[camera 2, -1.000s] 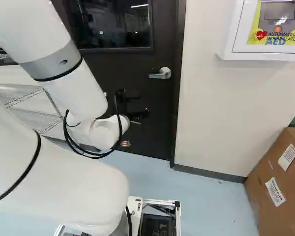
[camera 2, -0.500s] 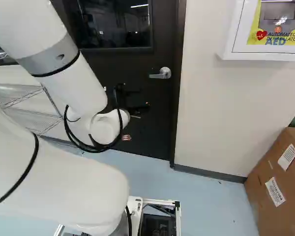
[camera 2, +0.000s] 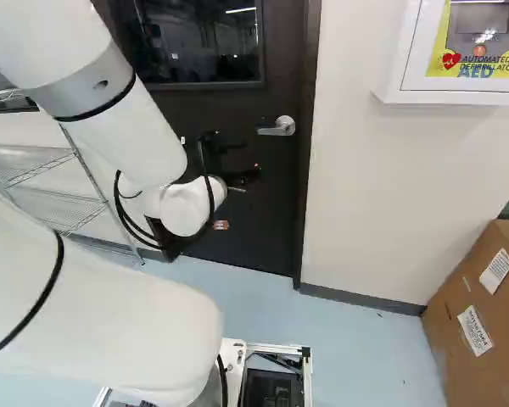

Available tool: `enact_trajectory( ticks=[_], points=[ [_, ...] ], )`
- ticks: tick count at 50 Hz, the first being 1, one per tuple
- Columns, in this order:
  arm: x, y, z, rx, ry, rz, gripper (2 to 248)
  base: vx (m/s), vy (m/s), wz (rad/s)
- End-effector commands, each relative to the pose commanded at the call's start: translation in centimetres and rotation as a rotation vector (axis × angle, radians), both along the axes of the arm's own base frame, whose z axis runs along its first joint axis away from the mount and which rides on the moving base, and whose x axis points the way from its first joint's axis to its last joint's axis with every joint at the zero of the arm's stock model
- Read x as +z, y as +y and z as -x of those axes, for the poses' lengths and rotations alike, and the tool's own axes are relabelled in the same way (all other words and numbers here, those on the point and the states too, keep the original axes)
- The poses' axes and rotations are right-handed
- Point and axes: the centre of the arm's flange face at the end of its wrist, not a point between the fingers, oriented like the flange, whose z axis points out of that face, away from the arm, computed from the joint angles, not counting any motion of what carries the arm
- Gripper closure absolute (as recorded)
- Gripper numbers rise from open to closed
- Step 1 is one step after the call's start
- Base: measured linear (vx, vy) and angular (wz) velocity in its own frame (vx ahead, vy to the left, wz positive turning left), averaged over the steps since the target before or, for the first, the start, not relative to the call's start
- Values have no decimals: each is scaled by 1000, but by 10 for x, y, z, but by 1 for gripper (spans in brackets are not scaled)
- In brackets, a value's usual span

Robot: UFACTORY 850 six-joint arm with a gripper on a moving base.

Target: Open the door and move inside

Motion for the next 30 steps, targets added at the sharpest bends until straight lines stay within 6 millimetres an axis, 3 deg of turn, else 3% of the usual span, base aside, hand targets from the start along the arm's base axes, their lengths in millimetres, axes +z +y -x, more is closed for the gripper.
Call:
enact_trajectory(
  ticks=[30],
  points=[
    [31, -9, -24, -26, -70, 3, 3, 0, 0, 0]
  ],
)
